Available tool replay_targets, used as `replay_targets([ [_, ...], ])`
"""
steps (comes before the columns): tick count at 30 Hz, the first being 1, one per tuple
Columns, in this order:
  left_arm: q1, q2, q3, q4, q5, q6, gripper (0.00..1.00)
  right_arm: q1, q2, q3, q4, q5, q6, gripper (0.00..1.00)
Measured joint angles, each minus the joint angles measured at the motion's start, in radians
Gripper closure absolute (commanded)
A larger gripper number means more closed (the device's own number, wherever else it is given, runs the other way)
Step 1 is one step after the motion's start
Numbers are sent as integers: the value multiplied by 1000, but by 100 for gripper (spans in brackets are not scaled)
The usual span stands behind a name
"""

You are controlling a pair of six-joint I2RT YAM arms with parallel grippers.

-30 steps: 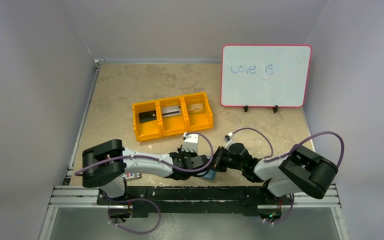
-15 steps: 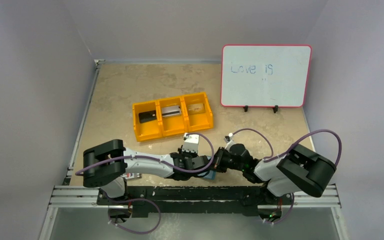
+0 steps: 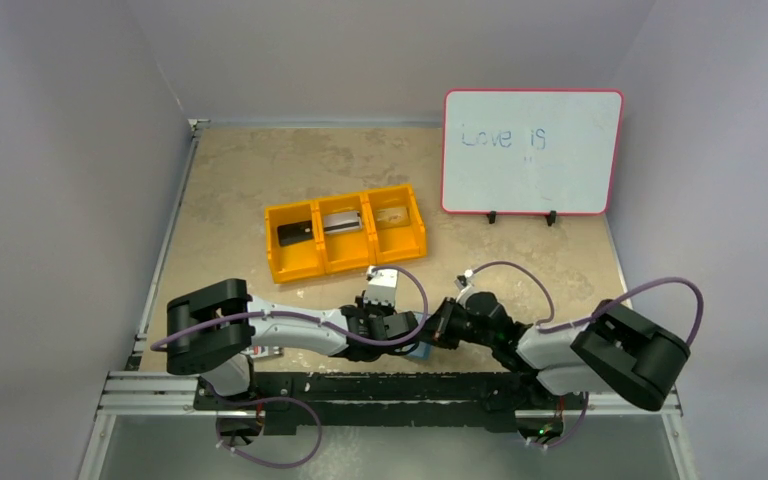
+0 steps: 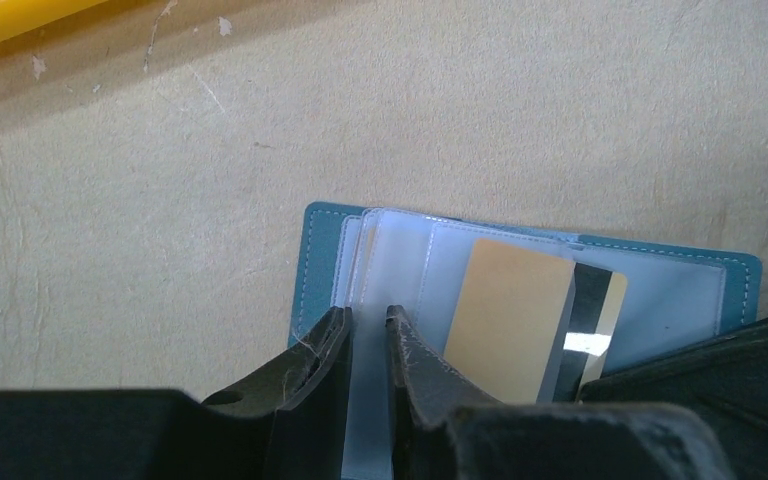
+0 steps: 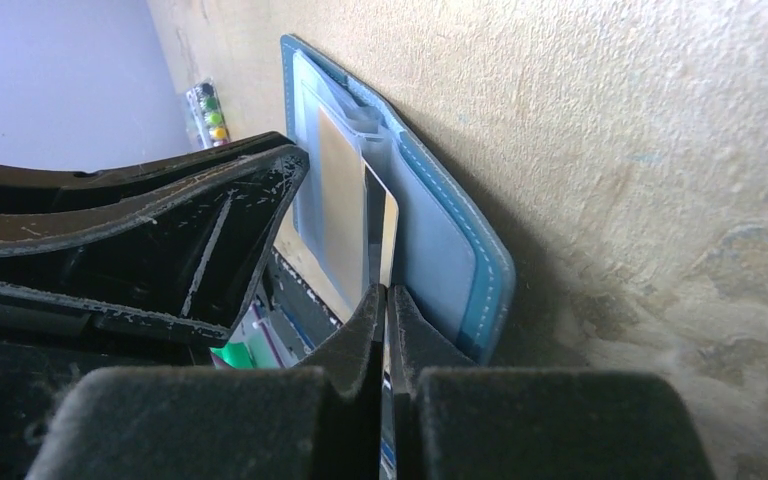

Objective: Take the credit cards out of the card holder

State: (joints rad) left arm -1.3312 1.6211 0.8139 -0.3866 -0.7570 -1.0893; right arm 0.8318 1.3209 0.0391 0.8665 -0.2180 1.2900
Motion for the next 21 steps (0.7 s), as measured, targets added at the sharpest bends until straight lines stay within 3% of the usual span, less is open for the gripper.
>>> replay_targets([
  [5,0,2,2,0,-2,0,83,0,-88,0,-90,24,0,100],
  [10,0,4,6,0,-2,0,83,0,-123,1,-136,43,-1,93],
  [14,-5,4,7,-3,-6,0,80,0,-90,21,-156,44,-1,86],
  [21,-7,-17,4,-30,-8,2,80,0,-2,37,-68,43,19,80],
])
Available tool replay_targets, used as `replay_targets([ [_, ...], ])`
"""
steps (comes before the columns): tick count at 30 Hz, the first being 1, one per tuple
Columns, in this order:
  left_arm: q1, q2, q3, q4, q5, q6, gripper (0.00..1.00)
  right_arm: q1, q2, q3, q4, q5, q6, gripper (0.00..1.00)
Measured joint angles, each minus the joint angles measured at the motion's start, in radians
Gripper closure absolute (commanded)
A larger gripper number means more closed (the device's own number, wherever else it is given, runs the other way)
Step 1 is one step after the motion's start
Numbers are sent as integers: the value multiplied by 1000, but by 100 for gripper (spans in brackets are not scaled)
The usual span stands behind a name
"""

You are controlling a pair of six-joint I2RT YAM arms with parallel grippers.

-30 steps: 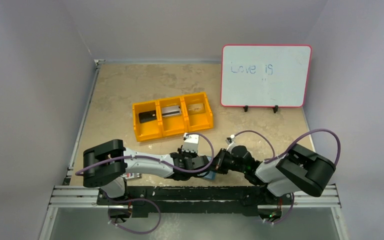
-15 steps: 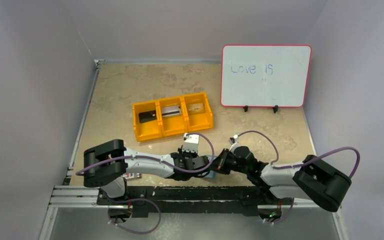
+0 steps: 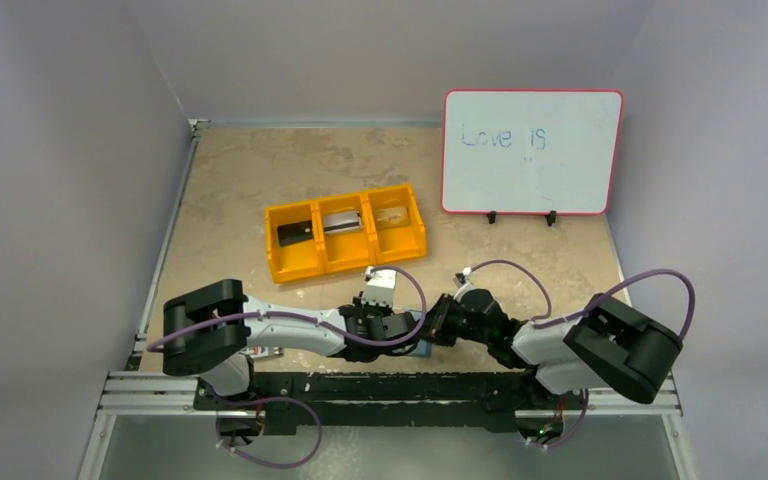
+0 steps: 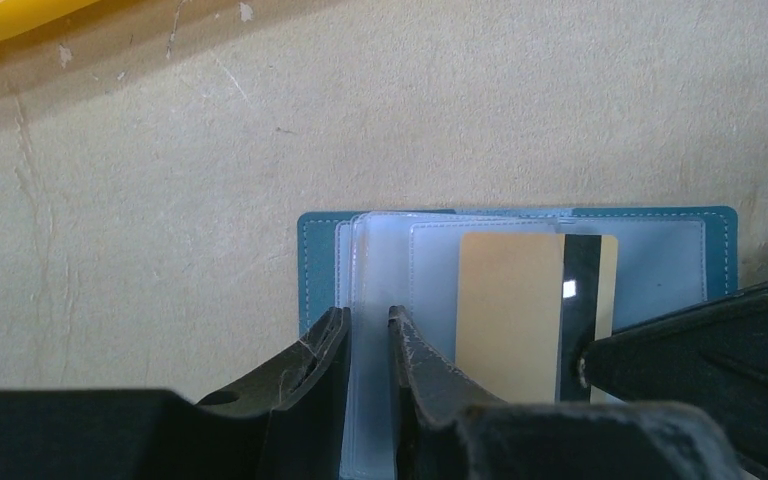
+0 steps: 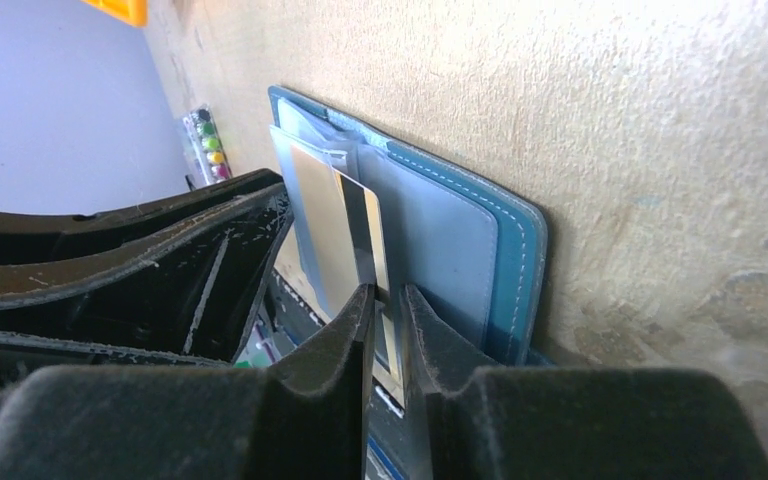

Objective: Take the credit cards out of the card holder

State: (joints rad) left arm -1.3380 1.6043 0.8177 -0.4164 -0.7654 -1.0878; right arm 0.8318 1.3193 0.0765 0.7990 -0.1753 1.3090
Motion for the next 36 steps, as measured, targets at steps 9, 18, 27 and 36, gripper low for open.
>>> replay_targets([
  [9,-3,-4,-4,-3,2,0,80,0,54,2,76,2,15,93],
  [18,-5,-13,-5,-41,-13,-14,72,0,16,2,75,7,15,100],
  [27,-5,-155,-55,-74,-23,-24,59,0,-21,2,35,21,6,100],
  [36,-5,-234,-134,152,71,85,62,-1,-32,6,2,26,-17,100],
])
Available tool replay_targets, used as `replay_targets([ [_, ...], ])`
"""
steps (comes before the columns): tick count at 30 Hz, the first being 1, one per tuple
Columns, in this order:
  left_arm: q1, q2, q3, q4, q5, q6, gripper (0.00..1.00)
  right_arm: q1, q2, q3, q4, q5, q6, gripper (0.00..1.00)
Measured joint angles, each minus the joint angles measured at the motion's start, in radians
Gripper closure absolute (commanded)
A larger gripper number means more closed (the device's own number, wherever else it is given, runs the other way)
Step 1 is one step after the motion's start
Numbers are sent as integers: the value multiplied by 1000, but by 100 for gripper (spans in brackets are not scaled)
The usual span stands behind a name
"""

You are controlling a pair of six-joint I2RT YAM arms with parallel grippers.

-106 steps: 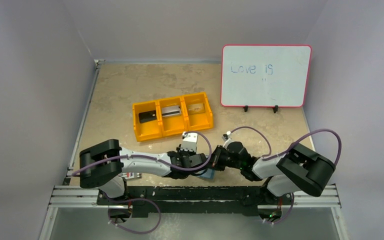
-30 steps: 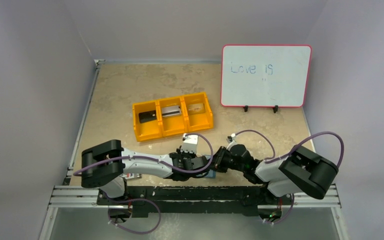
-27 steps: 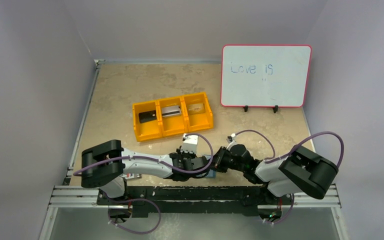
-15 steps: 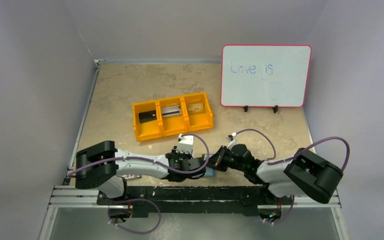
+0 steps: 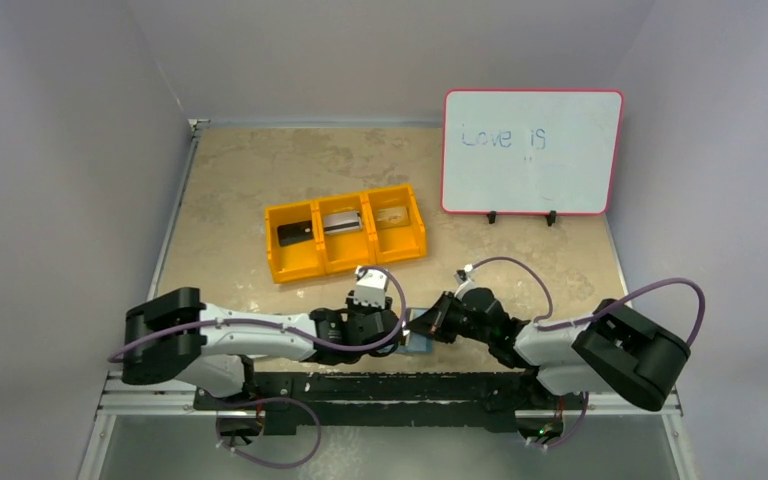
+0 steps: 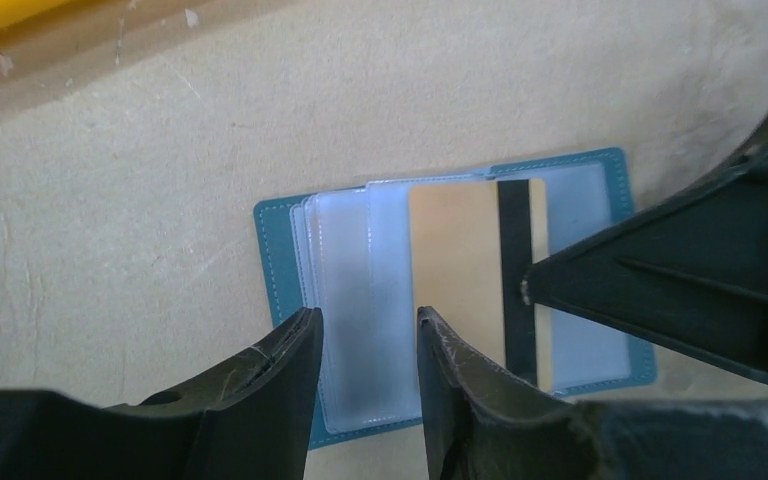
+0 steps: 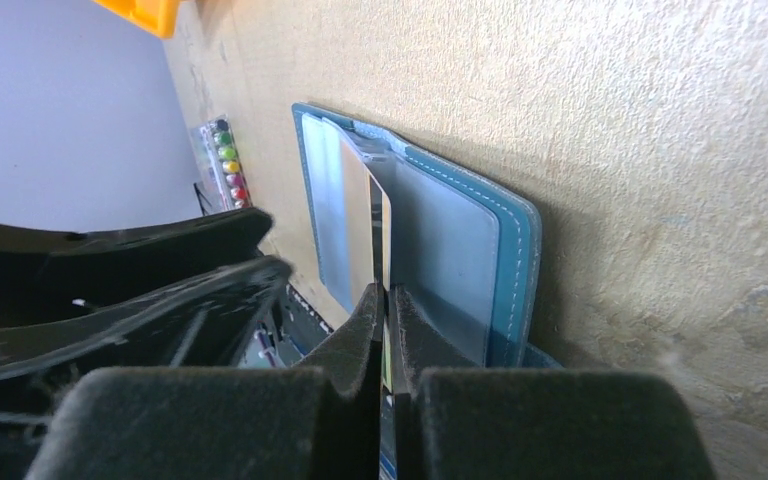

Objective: Take the credit cards out of the card holder

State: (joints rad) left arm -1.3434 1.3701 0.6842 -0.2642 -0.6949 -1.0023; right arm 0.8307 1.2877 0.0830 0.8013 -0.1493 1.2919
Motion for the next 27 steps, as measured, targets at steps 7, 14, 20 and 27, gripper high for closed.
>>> replay_targets([
  [7,-6,184,85,-66,-8,-1,70,0,-26,1,-16,1,-6,100],
  [14,-26,252,158,-150,-60,-13,72,-1,-93,1,-79,6,-15,100],
  [20,-46,281,178,-180,-102,-38,72,-1,-206,13,-230,41,-29,100],
  [27,-48,287,184,-198,-122,-56,72,-7,-418,13,-407,81,-30,100],
])
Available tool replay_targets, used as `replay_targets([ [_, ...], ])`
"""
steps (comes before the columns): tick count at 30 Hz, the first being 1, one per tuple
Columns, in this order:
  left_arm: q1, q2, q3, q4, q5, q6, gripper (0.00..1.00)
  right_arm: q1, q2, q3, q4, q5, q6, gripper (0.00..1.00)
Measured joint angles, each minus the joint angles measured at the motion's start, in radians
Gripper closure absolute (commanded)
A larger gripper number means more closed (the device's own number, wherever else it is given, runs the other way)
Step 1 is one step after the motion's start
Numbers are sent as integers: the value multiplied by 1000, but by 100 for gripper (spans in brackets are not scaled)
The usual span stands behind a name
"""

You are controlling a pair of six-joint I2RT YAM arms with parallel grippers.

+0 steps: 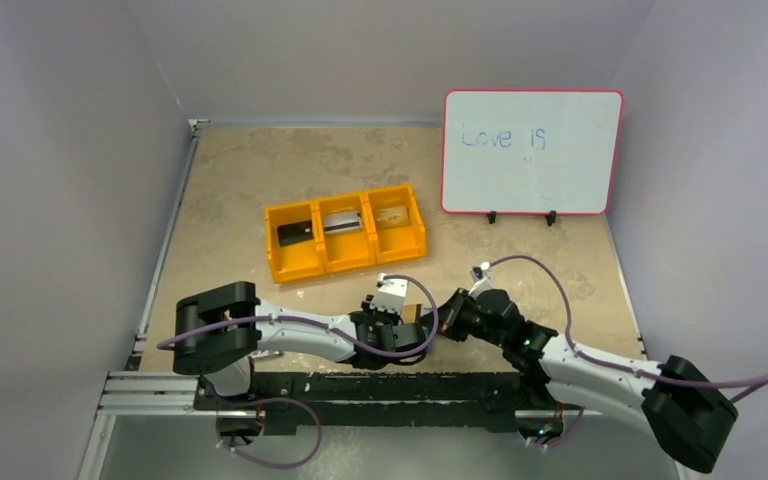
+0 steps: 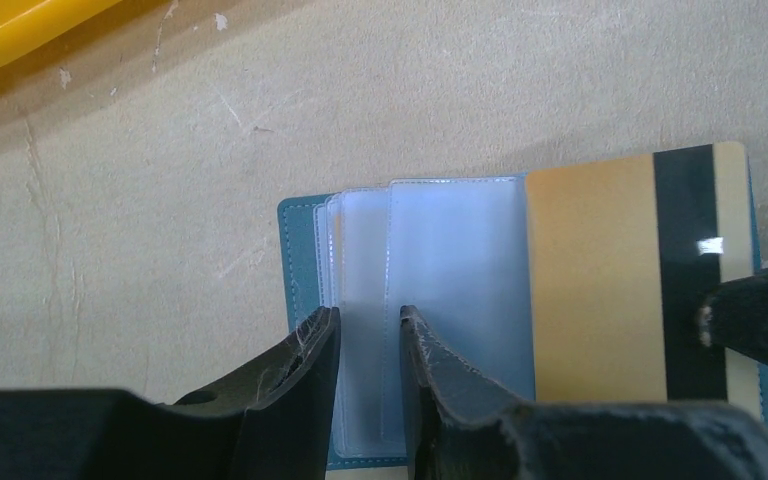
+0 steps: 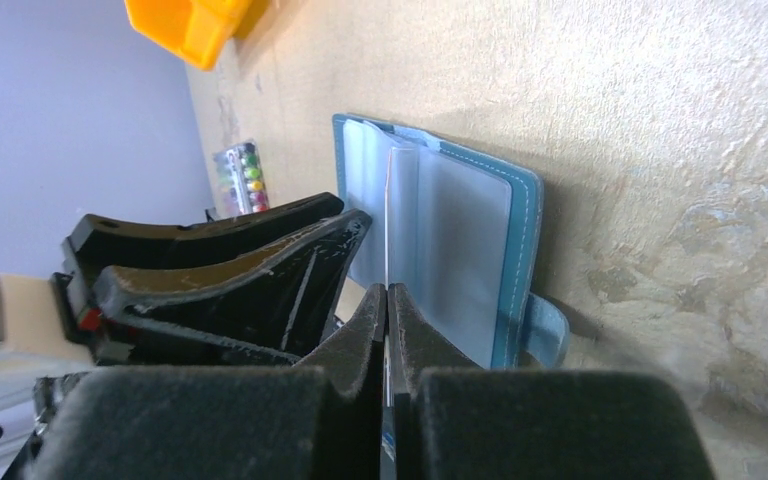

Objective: Take the credit cards out of the card holder

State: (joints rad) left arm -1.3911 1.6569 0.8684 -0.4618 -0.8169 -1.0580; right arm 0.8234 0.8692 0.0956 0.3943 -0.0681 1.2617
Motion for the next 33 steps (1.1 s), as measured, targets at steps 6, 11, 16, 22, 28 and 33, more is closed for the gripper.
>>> replay_targets([
  [6,0,-4,3,-11,-3,-5,62,0,-166,0,-141,41,-13,100],
  [11,4,-61,3,-42,3,-4,41,0,-246,20,-247,76,-56,100],
  [16,68,-197,0,-12,47,27,37,0,-297,58,-269,85,-157,100],
  [22,282,-519,-121,122,171,136,18,0,-292,154,-255,96,-354,100],
  [28,465,-739,-260,299,407,185,18,0,-219,224,-167,69,-508,100],
  [33,488,-710,-341,460,612,177,20,0,-118,245,-73,-6,-541,100],
])
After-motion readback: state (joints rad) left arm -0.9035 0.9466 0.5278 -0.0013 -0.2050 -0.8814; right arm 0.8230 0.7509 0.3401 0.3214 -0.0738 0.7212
